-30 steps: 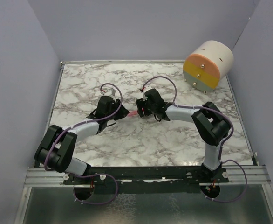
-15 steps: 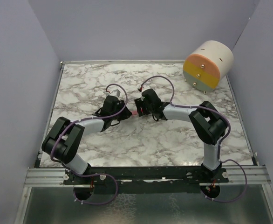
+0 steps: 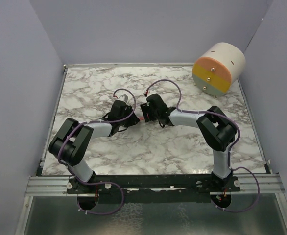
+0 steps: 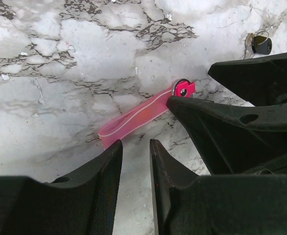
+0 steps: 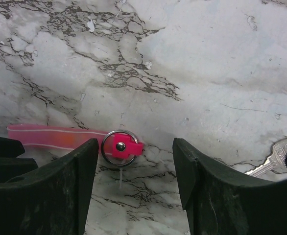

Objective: Put the keys on the keyring

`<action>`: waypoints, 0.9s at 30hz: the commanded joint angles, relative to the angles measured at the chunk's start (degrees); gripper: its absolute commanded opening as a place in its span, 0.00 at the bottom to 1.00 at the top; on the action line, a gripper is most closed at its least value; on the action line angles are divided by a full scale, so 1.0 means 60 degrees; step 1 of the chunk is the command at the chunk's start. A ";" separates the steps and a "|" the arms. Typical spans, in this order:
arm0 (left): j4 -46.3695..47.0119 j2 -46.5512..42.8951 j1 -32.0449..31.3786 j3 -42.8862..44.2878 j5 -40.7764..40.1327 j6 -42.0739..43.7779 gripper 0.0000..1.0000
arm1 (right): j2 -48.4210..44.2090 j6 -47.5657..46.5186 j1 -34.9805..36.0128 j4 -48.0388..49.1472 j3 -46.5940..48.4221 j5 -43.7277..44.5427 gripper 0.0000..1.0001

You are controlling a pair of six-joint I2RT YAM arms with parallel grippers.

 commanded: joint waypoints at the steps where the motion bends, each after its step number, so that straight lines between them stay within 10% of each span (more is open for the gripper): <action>1: 0.0168 0.0303 -0.0036 0.0248 -0.0156 0.0089 0.32 | 0.0222 0.0090 0.0071 -0.0358 0.0261 0.0652 0.62; 27: 0.0110 0.1069 -0.0008 0.0316 -0.0192 0.0110 0.31 | -0.0707 0.0079 0.0072 -0.1095 0.0092 0.2301 0.60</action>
